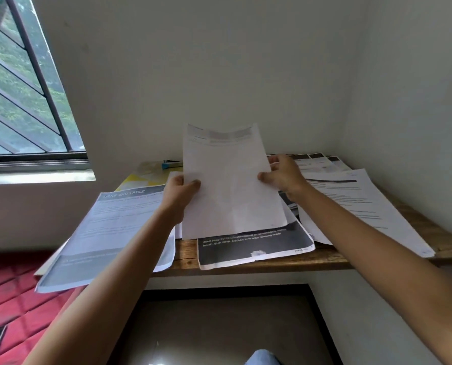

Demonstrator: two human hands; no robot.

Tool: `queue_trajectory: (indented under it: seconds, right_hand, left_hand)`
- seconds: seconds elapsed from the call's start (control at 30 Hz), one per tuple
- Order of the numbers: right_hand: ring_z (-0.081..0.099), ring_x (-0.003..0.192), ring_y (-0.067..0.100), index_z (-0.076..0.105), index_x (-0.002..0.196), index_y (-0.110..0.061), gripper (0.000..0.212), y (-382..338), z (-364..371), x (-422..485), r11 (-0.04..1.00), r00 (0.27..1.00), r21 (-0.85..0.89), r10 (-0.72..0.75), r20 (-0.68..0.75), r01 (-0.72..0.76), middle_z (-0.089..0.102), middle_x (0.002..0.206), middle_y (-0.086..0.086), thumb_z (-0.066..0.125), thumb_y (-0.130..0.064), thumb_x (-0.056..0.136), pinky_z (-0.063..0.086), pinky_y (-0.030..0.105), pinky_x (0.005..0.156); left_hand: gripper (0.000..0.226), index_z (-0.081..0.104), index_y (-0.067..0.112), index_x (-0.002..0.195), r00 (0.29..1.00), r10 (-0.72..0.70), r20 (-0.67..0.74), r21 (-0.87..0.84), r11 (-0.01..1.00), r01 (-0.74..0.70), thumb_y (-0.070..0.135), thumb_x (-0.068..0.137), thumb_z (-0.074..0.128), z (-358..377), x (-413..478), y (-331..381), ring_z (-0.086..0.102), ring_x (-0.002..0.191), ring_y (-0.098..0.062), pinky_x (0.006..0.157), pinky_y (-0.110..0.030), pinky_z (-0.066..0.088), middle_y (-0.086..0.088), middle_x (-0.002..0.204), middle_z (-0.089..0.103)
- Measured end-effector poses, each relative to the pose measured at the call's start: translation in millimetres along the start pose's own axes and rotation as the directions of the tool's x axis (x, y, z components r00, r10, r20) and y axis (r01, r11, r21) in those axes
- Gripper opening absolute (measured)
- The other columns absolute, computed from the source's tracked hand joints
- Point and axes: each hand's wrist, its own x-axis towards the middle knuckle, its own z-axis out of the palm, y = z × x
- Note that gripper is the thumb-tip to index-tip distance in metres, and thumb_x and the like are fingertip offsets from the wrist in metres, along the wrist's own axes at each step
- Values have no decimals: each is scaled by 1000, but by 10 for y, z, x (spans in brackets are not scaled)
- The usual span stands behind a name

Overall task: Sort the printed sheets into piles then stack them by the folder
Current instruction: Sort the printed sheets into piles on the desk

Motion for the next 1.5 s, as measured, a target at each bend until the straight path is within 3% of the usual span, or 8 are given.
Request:
queue_trajectory:
  seconds: [0.37, 0.53, 0.67, 0.87, 0.97, 1.1, 1.3, 1.5]
  right_hand:
    - [64, 95, 24, 55, 109, -8, 44, 237, 4, -120, 994, 996, 96, 61, -67, -54, 65, 109, 12, 75, 2, 72, 54, 39, 86]
    - [62, 88, 20, 61, 104, -8, 30, 197, -117, -137, 993, 988, 99, 83, -129, -70, 65, 101, 8, 71, -1, 76, 52, 29, 79]
    - [65, 84, 21, 67, 91, -13, 21, 110, -381, -144, 995, 973, 73, 85, -214, -71, 70, 98, 8, 67, 1, 75, 52, 25, 74]
    - [62, 82, 24, 70, 91, -7, 21, 155, -978, -229, 992, 928, -94, 48, -369, -89, 70, 97, 14, 60, 6, 77, 47, 25, 64]
    - [63, 87, 30, 69, 92, 4, 19, 270, -1267, -346, 959, 912, -270, -28, -409, -91, 65, 84, 14, 55, 6, 79, 36, 23, 56]
    - [62, 91, 33, 65, 92, 7, 19, 514, -1533, -428, 905, 899, -409, -80, -431, -115, 67, 96, 18, 49, 7, 81, 38, 24, 66]
    - [48, 117, 35, 46, 127, 7, 37, 919, -1743, -444, 696, 976, -714, -97, -194, -73, 51, 128, 24, 48, -5, 93, 36, 30, 94]
    - [-8, 147, 24, 3, 153, -18, 58, 886, -1574, -616, 481, 953, -845, 61, 296, 232, -10, 159, 4, 22, -42, 103, -2, 43, 118]
  left_hand:
    - [13, 65, 17, 93, 993, 71, -98, 136, 989, -57, 6, 87, 63, 97, -1, -25, 65, 85, -29, 84, -44, 55, -12, 97, 68]
    - [18, 66, 2, 104, 998, 67, -22, 111, 992, -64, 0, 88, 60, 167, -23, 121, 62, 73, -24, 72, -32, 54, -14, 94, 66]
    - [19, 67, 3, 102, 997, 51, 61, 104, 993, -57, -2, 84, 61, 306, -34, 290, 65, 84, -31, 82, -41, 54, -17, 98, 68]
    - [43, 51, 2, 124, 989, 75, 128, 162, 982, -95, -1, 84, 65, 843, -200, 406, 63, 92, -25, 78, -36, 55, -9, 105, 63]
    - [53, 44, 7, 132, 964, 96, 248, 249, 955, -159, 0, 84, 66, 1142, -319, 349, 62, 99, -26, 93, -43, 52, -11, 108, 64]
    - [59, 41, 11, 140, 905, 100, 413, 414, 865, -284, 12, 87, 67, 1468, -479, 236, 56, 104, -18, 94, -31, 47, -6, 122, 60]
    - [60, 34, 11, 145, 786, 113, 608, 617, 556, -557, 31, 94, 58, 1692, -608, 91, 50, 120, -24, 98, -31, 41, -11, 136, 51]
    - [51, 29, 14, 149, 740, -21, 672, 710, 303, -636, 36, 103, 30, 1728, -710, 10, 8, 148, -27, 120, -48, 3, -7, 159, 21]
